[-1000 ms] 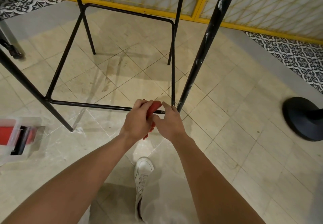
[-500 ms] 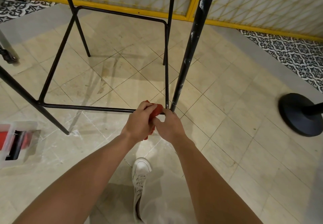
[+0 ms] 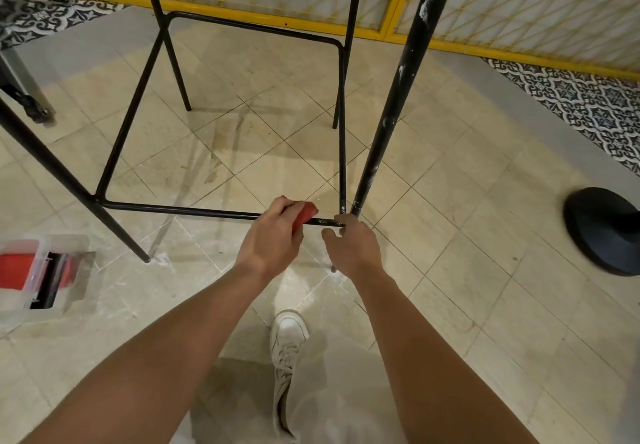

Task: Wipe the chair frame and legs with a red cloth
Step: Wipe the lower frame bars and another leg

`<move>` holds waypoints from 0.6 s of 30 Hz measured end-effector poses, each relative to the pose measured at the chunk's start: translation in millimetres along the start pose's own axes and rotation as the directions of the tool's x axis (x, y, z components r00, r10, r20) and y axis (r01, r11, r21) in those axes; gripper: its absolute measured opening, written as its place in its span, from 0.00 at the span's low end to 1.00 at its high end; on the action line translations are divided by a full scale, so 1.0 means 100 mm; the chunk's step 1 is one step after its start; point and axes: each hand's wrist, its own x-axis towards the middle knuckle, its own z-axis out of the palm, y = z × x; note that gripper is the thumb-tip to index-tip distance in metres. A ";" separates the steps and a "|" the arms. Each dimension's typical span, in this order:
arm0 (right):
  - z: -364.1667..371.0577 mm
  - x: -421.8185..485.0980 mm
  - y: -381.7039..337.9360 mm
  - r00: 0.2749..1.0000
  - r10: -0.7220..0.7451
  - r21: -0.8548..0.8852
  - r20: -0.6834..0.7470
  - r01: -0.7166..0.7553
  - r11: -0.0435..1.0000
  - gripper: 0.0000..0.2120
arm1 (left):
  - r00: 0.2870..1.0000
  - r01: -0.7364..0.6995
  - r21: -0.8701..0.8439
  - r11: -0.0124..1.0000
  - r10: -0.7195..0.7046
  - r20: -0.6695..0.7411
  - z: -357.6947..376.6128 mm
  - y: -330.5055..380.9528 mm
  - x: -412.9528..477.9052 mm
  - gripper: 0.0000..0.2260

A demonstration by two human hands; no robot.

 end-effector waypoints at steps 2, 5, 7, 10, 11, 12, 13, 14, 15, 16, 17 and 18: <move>-0.01 0.00 -0.01 1.000 -0.002 -0.012 -0.011 0.002 1.000 0.21 | 0.995 0.033 0.005 0.999 -0.033 -0.091 -0.10 -0.07 0.00 0.15; -0.01 0.00 -0.01 0.999 0.013 -0.008 -0.030 -0.013 1.000 0.19 | 0.980 0.117 0.069 0.991 -0.104 -0.168 -0.21 -0.23 -0.02 0.14; -0.02 0.00 -0.01 0.999 0.038 0.012 -0.037 -0.037 0.999 0.17 | 0.975 0.183 0.095 0.978 -0.169 -0.143 -0.22 -0.30 -0.04 0.14; -0.03 0.00 0.01 0.997 0.065 0.030 -0.043 -0.064 0.998 0.17 | 0.980 0.181 0.044 0.982 -0.176 -0.097 -0.15 -0.22 -0.04 0.13; -0.03 0.00 0.01 0.996 0.072 0.039 -0.048 -0.070 0.997 0.18 | 0.983 0.171 0.025 0.985 -0.169 -0.076 -0.11 -0.16 -0.03 0.14; -0.04 0.00 0.02 0.995 0.083 0.049 -0.052 -0.081 0.995 0.19 | 0.986 0.162 0.017 0.987 -0.161 -0.044 -0.06 -0.09 -0.02 0.15; -0.05 0.00 0.04 0.994 0.093 0.060 -0.056 -0.090 0.994 0.20 | 0.988 0.151 0.019 0.988 -0.151 -0.008 0.00 -0.02 -0.02 0.16; -0.06 0.01 0.06 0.993 0.103 0.070 -0.059 -0.098 0.993 0.20 | 0.991 0.132 0.023 0.991 -0.132 0.013 0.06 0.04 -0.03 0.18; -0.06 0.02 0.08 0.992 0.112 0.079 -0.061 -0.107 0.991 0.21 | 0.994 0.104 0.015 0.994 -0.105 0.019 0.11 0.10 -0.03 0.19; -0.07 0.03 0.11 0.991 0.117 0.094 -0.063 -0.111 0.989 0.22 | 0.997 0.071 -0.005 0.997 -0.071 0.021 0.16 0.15 -0.03 0.20; -0.08 0.04 0.14 0.991 0.118 0.117 -0.064 -0.110 0.987 0.24 | 0.999 0.034 -0.029 0.999 -0.033 0.023 0.20 0.20 -0.02 0.20; -0.09 0.04 0.16 0.992 0.112 0.147 -0.066 -0.101 0.984 0.26 | 1.000 0.003 -0.051 0.999 -0.001 0.023 0.22 0.23 -0.01 0.19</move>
